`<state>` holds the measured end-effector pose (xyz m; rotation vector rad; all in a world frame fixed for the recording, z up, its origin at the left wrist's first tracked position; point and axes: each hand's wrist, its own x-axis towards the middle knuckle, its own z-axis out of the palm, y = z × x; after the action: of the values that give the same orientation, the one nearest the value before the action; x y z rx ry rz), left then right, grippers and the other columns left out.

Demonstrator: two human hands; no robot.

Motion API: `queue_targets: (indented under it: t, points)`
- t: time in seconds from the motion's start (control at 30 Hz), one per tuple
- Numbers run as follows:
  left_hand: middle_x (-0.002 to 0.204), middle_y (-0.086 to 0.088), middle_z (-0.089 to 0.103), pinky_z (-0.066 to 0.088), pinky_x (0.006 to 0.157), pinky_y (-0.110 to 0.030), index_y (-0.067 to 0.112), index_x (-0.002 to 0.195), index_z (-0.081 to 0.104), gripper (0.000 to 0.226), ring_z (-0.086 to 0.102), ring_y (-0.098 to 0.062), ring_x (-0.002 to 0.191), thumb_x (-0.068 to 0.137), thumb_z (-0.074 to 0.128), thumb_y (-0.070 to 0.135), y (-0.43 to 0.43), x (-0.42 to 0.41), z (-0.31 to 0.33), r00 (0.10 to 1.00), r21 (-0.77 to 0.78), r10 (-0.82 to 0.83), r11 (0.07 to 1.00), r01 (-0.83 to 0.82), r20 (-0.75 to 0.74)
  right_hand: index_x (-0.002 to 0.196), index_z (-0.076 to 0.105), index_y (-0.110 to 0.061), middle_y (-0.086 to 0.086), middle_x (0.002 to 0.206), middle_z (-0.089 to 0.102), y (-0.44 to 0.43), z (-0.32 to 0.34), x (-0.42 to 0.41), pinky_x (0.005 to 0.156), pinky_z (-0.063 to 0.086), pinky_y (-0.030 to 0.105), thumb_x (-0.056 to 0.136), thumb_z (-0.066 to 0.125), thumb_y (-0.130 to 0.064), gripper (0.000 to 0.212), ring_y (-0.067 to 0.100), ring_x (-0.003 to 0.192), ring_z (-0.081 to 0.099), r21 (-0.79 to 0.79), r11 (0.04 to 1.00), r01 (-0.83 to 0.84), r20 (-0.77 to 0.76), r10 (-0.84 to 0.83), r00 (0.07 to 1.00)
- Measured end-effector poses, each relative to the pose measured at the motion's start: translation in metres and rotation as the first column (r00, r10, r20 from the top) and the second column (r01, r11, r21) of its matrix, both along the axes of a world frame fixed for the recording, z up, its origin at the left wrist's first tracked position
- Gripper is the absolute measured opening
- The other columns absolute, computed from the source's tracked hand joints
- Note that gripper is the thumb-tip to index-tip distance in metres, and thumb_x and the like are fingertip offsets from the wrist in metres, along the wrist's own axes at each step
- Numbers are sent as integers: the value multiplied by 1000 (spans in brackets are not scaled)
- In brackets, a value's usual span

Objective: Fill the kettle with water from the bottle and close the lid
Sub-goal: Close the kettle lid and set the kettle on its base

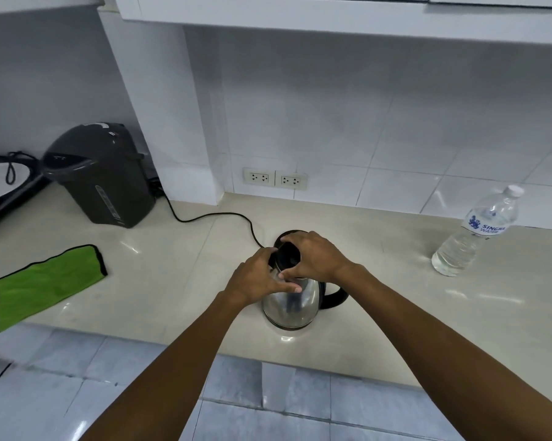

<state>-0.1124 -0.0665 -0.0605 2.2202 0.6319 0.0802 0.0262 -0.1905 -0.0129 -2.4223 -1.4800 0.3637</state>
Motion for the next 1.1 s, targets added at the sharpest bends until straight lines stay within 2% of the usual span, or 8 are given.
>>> queue_targets:
  t: [0.2,0.53,0.77,0.83,0.9,1.0,1.1]
  points:
    - [147,4,61,53,107,-42,21,154,45,126,60,-19,132,51,90,79,0,1,0,1000,16,-3,1000,3,0,146,48,-21,-2,140,61,6,-1,2,101,45,37,64,87,-58,98,25,128,53,-8,1000,16,-8,-16,1000]
    - [150,5,59,52,105,-38,23,155,43,127,59,-19,134,51,88,82,0,1,0,1000,50,0,999,0,-1,146,48,-19,-1,139,63,6,-2,3,99,46,36,62,91,-55,101,24,129,55,19,999,31,-46,-30,998]
    - [148,6,59,51,99,-33,25,153,46,124,60,-19,131,52,86,84,0,1,-2,1000,82,-6,997,6,6,150,41,-25,-5,150,53,-14,-3,4,106,46,38,68,85,-61,100,20,136,47,53,998,30,-121,-23,992]
    - [146,8,59,53,100,-36,27,150,49,116,61,-17,129,54,87,81,1,2,-2,1000,97,-25,995,23,13,149,44,-24,-3,149,54,-34,-1,12,105,42,30,73,82,-59,92,19,135,49,117,988,101,-203,-76,976]
    - [146,9,58,53,102,-39,29,148,51,111,60,-17,129,56,88,78,1,2,-3,999,102,-29,994,27,21,148,48,-21,0,148,56,-57,0,23,102,39,25,85,75,-56,76,19,134,53,175,954,245,-307,-184,934]
    - [147,10,57,52,103,-39,31,148,51,108,59,-17,128,58,88,77,0,2,-4,999,96,-28,995,25,30,143,53,-18,0,145,61,-92,-4,40,97,38,24,100,56,-52,54,20,130,59,191,855,482,-444,-362,819]
    - [145,11,57,49,99,-35,32,147,51,106,58,-15,124,58,88,78,1,1,-4,999,90,-30,996,26,38,137,57,-21,-2,141,63,-118,-18,46,99,39,27,104,48,-51,46,18,125,59,151,813,562,-460,-446,768]
